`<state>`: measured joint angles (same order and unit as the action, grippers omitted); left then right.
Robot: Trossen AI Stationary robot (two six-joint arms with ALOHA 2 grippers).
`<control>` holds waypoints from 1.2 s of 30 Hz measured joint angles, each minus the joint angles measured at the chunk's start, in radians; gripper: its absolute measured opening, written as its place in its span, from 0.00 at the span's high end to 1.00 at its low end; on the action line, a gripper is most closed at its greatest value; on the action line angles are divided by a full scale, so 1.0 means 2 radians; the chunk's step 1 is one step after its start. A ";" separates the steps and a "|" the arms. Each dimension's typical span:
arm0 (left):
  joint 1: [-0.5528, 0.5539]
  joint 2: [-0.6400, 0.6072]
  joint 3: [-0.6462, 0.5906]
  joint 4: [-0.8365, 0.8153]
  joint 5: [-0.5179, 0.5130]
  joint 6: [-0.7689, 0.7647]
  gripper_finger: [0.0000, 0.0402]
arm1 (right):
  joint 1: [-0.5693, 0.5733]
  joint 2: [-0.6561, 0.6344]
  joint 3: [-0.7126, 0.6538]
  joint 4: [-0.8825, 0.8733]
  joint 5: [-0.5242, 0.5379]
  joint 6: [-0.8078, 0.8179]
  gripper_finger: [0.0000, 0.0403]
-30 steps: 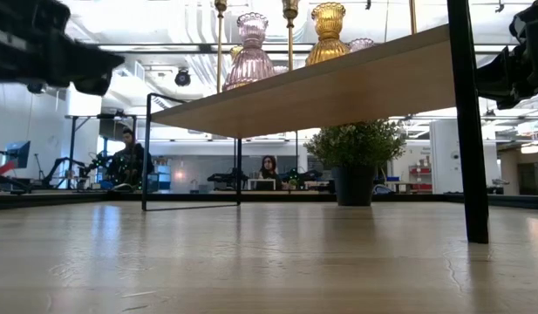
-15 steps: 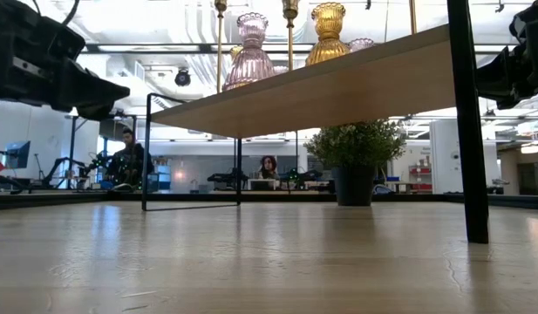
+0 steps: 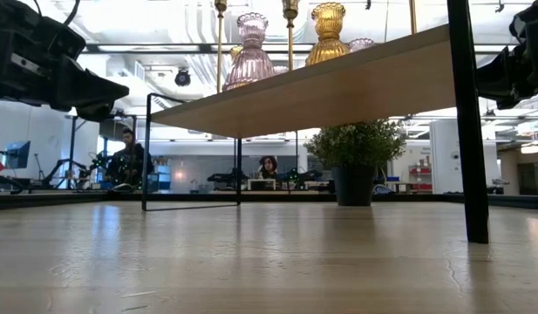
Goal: Pick & Place candle stick holders
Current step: Return to Home Position
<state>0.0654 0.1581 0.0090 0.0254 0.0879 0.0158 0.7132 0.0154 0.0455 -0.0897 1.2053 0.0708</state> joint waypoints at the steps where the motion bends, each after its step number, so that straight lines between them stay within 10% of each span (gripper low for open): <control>1: 0.000 0.000 0.000 0.000 0.000 0.000 0.95 | 0.000 0.000 0.000 0.000 0.000 -0.001 0.98; 36: 0.000 0.000 -0.001 0.001 -0.001 -0.001 0.94 | 0.000 0.000 0.000 0.000 0.000 0.000 0.98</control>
<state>0.0654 0.1586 0.0078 0.0280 0.0855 0.0143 0.7132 0.0154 0.0456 -0.0895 1.2054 0.0703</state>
